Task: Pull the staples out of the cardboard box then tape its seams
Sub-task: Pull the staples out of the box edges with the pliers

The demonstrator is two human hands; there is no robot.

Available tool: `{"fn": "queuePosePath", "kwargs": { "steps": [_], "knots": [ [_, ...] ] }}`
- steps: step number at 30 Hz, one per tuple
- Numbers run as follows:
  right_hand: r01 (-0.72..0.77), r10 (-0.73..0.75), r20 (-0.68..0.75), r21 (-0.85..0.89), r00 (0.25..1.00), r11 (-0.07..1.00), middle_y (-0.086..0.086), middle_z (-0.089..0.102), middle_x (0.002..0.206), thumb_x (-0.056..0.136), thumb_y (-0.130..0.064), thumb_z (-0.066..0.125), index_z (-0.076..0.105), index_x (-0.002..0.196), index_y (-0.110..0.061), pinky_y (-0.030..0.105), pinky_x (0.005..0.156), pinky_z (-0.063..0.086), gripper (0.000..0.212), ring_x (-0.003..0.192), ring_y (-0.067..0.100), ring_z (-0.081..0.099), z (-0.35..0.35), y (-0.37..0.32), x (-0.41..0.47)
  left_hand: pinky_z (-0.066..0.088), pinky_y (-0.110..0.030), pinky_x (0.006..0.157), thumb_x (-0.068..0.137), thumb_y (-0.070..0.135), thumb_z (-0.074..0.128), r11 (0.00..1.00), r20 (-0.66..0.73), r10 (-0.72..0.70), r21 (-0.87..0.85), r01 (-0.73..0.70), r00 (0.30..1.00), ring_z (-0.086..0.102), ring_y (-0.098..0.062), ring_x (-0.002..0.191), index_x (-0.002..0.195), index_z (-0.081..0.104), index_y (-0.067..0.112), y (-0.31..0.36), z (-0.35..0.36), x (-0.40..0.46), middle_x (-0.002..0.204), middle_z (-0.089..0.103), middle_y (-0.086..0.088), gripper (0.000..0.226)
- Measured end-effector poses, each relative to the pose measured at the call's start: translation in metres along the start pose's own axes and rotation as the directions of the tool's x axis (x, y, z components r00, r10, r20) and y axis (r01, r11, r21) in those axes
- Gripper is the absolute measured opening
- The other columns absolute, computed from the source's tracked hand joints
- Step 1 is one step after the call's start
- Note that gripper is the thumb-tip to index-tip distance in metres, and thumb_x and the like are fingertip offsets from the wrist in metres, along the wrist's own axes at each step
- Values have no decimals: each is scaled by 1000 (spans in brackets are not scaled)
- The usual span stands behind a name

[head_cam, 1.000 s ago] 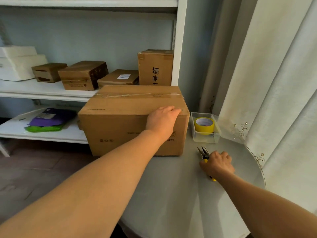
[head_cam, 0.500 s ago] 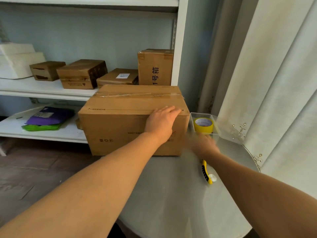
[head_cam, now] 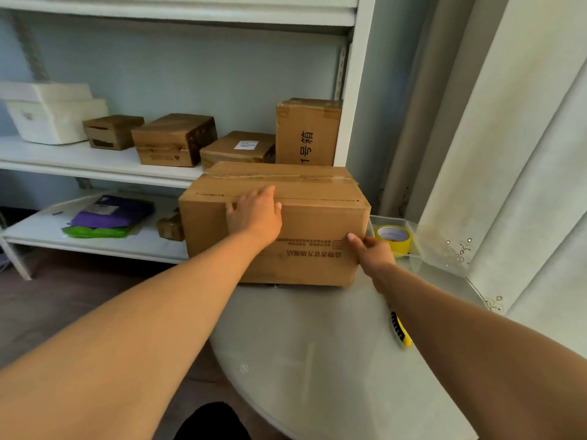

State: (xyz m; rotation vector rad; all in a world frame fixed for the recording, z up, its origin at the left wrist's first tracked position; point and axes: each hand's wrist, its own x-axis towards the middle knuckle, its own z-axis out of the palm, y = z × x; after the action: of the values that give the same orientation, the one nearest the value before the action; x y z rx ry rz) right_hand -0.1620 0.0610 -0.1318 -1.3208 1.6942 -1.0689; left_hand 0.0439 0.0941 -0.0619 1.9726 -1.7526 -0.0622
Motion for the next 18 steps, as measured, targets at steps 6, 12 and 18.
{"fn": "queuePosePath", "kwargs": {
  "steps": [6,12,18],
  "knots": [
    [101,-85,-98,177,992,979,7,41,148,88,-63,46,31,149,-18,44,111,35,78,133,27,42,1,-28,-5,4,-56,115,98,41,39,940,-146,-339,-23,339,929,-3,-33,146,150,20,24,-38,-13,13,159,-2,-12,57],
    [60,-37,-115,199,993,978,8,47,141,98,-49,39,38,143,-14,42,103,37,57,126,27,45,5,-49,6,28,-51,108,87,50,57,809,-23,-515,-343,477,857,16,-41,138,149,18,22,-54,-18,16,155,1,-17,78],
    [-103,122,-73,222,990,970,11,42,145,92,-63,36,30,147,-13,48,105,36,75,130,33,42,7,-45,-4,35,-49,102,80,50,67,731,-1,-568,-460,504,823,27,-40,133,150,8,18,-57,-18,9,145,23,-22,97]
  ]
}}
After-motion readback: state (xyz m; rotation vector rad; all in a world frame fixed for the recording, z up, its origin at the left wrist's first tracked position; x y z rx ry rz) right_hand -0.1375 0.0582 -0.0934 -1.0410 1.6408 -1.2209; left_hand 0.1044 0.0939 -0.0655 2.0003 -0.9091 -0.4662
